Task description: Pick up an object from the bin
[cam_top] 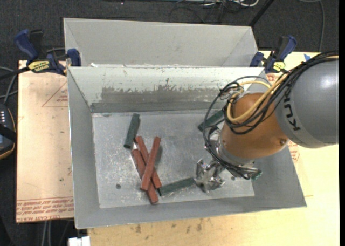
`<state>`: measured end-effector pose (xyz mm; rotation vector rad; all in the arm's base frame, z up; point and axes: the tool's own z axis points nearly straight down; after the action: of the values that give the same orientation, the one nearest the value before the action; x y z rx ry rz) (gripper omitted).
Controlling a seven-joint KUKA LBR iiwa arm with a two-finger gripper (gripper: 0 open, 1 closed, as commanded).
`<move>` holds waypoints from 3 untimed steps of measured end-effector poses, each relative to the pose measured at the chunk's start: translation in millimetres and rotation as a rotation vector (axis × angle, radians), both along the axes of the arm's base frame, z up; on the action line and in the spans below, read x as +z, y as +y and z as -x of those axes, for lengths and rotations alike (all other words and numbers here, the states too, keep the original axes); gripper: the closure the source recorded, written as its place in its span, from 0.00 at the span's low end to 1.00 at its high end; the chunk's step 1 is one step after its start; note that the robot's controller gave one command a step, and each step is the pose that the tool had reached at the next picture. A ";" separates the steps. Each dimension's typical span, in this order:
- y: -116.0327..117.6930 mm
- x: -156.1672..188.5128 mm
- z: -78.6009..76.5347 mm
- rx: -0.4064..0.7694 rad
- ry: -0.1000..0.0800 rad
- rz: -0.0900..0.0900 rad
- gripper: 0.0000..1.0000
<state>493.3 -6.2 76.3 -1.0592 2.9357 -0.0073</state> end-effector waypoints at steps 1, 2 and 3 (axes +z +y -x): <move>0.0 -0.9 -0.2 0.000 -0.003 -0.001 0.00; 0.0 -0.9 -0.2 0.001 -0.002 -0.001 0.00; 69.0 2.9 -6.4 -0.042 0.011 -0.002 1.00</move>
Offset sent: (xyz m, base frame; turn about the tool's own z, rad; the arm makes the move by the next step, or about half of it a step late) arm 0.0000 0.0000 0.0000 0.0000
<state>499.7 62.8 79.2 -1.0003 2.9664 0.0008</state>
